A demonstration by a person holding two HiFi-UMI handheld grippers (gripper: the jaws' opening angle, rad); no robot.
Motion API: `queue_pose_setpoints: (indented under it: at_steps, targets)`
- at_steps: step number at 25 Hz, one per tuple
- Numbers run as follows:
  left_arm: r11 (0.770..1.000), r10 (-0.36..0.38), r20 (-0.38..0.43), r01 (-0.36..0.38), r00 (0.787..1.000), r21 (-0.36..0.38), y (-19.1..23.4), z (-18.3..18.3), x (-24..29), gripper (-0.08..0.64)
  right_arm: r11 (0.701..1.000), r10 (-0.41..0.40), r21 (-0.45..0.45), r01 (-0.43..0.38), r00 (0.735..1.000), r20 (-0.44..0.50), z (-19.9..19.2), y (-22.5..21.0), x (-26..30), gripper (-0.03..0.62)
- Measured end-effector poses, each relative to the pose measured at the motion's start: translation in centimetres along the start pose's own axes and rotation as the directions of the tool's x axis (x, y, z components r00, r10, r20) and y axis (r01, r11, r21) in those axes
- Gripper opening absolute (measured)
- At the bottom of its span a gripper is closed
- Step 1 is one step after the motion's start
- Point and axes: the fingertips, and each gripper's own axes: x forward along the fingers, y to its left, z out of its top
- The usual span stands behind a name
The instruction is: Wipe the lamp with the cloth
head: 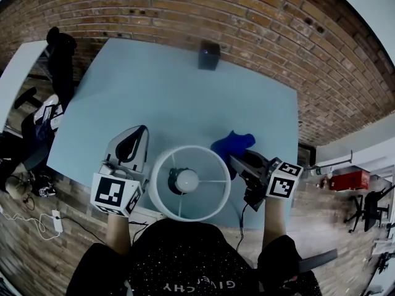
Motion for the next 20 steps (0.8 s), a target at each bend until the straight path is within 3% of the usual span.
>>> queue_pose_setpoints:
  at_steps: [2, 5, 8, 11, 16, 20]
  targets:
    - [1.000, -0.006, -0.002, 0.006, 1.000, 0.000, 0.1, 0.6, 0.7, 0.009, 0.999, 0.041, -0.007, -0.041, 0.999, 0.027, 2.1, 1.0, -0.1, 0.074]
    - [1.000, -0.031, 0.002, 0.031, 1.000, -0.003, -0.1, 2.0, 1.6, 0.009, 0.985, 0.170, -0.012, -0.170, 0.980, 0.101, 6.6, 3.9, -0.1, 0.074]
    - [0.998, -0.065, 0.017, 0.064, 0.998, 0.018, -0.5, 4.0, 2.1, 0.009, 0.941, 0.337, -0.029, -0.337, 0.929, 0.154, 10.8, 7.6, 0.1, 0.074]
    - [0.996, -0.083, 0.039, 0.082, 0.996, 0.026, -0.7, 5.4, 2.5, 0.009, 0.894, 0.448, -0.050, -0.446, 0.883, 0.139, 13.0, 9.9, 0.9, 0.074]
    - [0.995, -0.101, 0.017, 0.101, 0.995, 0.002, -0.7, 4.8, 3.0, 0.009, 0.865, 0.500, -0.045, -0.499, 0.866, -0.001, 11.4, 10.6, 3.5, 0.074]
    - [0.995, -0.091, 0.003, 0.091, 0.996, -0.030, -0.3, 3.9, 3.2, 0.009, 0.863, 0.505, 0.029, -0.505, 0.859, -0.084, 8.8, 9.2, 5.4, 0.074]
